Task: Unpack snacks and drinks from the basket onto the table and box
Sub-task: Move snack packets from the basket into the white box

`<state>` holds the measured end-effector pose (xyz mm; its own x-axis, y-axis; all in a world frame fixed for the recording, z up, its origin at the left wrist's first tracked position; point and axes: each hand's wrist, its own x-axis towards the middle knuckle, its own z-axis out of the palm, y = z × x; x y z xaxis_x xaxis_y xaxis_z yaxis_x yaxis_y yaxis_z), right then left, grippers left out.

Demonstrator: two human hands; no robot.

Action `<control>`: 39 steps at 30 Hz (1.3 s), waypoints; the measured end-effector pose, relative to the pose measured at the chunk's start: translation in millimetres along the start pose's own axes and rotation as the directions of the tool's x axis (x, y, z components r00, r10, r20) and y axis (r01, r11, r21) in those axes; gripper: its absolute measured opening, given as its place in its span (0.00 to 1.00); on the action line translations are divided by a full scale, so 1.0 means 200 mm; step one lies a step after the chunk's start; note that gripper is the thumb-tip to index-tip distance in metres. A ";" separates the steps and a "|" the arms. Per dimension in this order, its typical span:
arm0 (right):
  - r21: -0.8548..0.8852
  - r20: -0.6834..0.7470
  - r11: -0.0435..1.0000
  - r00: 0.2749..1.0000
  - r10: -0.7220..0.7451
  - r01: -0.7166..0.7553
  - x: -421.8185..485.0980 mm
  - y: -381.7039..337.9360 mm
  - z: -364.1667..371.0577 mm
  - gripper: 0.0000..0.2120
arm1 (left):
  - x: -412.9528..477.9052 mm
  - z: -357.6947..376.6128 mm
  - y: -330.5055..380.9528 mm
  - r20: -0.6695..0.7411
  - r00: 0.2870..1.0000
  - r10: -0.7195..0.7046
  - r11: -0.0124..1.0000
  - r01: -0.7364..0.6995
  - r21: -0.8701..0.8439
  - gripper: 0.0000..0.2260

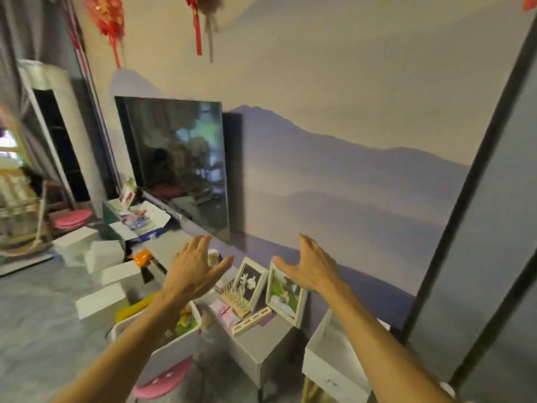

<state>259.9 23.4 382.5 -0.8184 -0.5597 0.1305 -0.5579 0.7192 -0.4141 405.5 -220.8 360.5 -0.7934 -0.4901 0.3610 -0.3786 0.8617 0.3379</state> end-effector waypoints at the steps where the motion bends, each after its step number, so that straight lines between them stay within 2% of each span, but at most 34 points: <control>1: -0.001 0.014 1.000 1.000 -0.025 0.025 0.03 -0.09 0.05 0.51 | -0.02 -0.04 -0.10 -0.013 0.999 -0.035 0.999 0.036 0.014 0.44; 5: 0.028 0.072 0.995 0.992 -0.100 0.098 0.18 -0.42 0.28 0.53 | -0.06 -0.18 -0.48 -0.025 0.985 -0.169 0.984 0.170 0.050 0.47; 8: 0.044 0.113 0.988 0.982 -0.151 0.147 0.29 -0.67 0.47 0.51 | -0.08 -0.24 -0.79 -0.010 0.971 -0.239 0.969 0.240 0.061 0.44; 10: 0.017 0.138 0.984 0.974 -0.180 0.179 0.36 -0.84 0.59 0.49 | -0.07 -0.26 -0.98 0.003 0.964 -0.265 0.963 0.265 0.056 0.42; 15: 0.031 0.201 0.979 0.958 -0.205 0.204 0.54 -1.13 0.94 0.45 | 0.02 -0.20 -1.38 0.039 0.946 -0.321 0.946 0.318 0.065 0.43; 18: 0.012 0.267 0.980 0.944 -0.195 0.199 0.64 -1.22 1.16 0.47 | 0.08 -0.11 -1.54 0.081 0.941 -0.327 0.945 0.324 0.050 0.41; 20: 0.011 0.309 0.982 0.934 -0.181 0.187 0.72 -1.25 1.28 0.49 | 0.13 -0.03 -1.64 0.109 0.937 -0.332 0.943 0.330 0.038 0.39; 27: 0.025 0.404 0.992 0.906 -0.124 0.124 1.19 -1.27 1.79 0.54 | 0.42 0.39 -2.06 0.282 0.870 -0.405 0.914 0.398 0.084 0.44; 35: 0.034 0.578 0.997 0.812 -0.074 0.067 1.73 -1.27 2.57 0.45 | 0.76 1.00 -2.59 0.459 0.740 -0.491 0.867 0.465 0.178 0.44; 39: 0.019 0.679 1.000 0.734 -0.021 0.011 1.86 -1.24 3.04 0.48 | 0.76 1.38 -2.91 0.528 0.636 -0.563 0.819 0.518 0.248 0.42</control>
<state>178.0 -614.4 -14.1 -0.4950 -0.7052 -0.5076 -0.5640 0.7052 -0.4297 373.2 -761.4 -20.9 -0.5433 -0.7274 -0.4192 -0.8392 0.4842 0.2475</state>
